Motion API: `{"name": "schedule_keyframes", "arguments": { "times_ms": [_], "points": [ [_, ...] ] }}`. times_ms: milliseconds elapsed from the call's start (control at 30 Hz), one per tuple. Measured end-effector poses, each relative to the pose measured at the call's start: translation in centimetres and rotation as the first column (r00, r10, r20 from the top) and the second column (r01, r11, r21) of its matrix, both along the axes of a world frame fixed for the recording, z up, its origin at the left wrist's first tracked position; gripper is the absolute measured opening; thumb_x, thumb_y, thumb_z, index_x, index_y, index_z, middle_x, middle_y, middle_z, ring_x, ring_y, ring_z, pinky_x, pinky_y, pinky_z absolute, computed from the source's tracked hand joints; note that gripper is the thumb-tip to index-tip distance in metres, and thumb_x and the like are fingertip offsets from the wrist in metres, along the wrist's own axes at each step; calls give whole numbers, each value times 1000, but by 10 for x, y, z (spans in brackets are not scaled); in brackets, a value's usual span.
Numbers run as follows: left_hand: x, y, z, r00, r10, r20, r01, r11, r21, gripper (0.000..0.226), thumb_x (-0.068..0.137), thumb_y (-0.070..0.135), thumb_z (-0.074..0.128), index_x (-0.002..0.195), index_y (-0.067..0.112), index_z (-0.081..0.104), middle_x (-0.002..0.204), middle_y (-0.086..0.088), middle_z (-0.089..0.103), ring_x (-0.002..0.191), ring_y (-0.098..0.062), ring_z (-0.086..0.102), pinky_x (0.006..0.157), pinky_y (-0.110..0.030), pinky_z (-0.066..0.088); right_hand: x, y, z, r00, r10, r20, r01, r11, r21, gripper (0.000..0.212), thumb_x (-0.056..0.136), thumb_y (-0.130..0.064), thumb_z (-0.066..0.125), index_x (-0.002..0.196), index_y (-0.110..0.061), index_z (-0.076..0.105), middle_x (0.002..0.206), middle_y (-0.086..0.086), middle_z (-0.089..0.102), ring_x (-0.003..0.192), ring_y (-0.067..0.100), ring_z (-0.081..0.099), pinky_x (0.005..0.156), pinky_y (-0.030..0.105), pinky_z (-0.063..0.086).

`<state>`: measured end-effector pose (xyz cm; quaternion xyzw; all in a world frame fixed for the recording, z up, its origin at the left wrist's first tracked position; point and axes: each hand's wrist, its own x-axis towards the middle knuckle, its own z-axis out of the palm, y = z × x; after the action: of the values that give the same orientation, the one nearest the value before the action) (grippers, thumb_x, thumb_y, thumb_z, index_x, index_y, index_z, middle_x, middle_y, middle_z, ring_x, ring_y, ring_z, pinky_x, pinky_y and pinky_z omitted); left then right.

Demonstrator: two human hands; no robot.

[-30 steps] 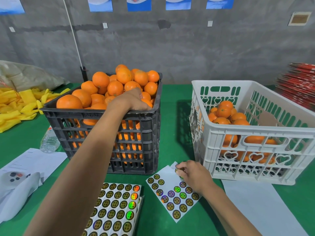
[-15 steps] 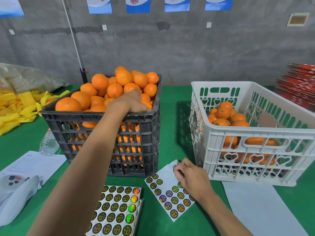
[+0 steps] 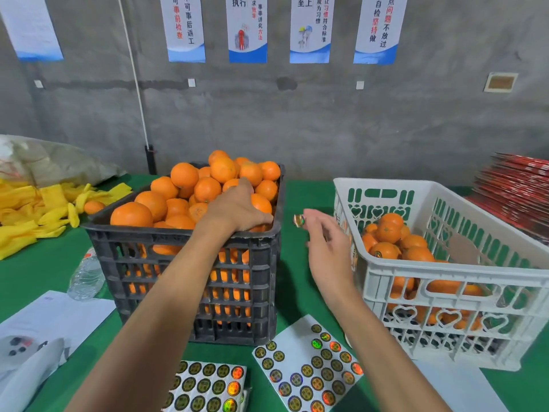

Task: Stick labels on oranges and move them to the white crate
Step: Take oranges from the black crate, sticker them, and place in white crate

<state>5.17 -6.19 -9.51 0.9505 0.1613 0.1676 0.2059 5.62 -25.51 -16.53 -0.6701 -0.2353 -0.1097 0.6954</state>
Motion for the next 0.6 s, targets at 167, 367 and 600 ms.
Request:
{"name": "schedule_keyframes", "arguments": {
  "times_ms": [167,367,600],
  "points": [
    [-6,-10,3,950,6,313,-3,1000,-8,74,64,54,79,119,26,38,120,0,55,98,-31,62,80,-49,55,20,43,67,995,98,-22,-98,995,22,33,107,-27,46,95,-18,76,127,-14,56,111,-17,51,86,-3,33],
    [-9,-13,6,876,-14,482,25,1000,-17,65,70,53,75,116,29,36,118,4,51,93,-28,61,76,-47,55,29,54,65,994,13,107,-4,996,-87,20,105,-36,51,101,-37,71,136,-13,51,112,-23,43,104,17,38],
    [-7,-11,8,799,-86,595,101,995,8,61,73,46,75,118,28,39,116,7,47,94,-18,56,75,-42,54,32,52,65,972,-107,210,137,981,-138,45,91,-46,71,132,-31,64,149,-13,46,125,-4,47,101,29,46]
  ]
}}
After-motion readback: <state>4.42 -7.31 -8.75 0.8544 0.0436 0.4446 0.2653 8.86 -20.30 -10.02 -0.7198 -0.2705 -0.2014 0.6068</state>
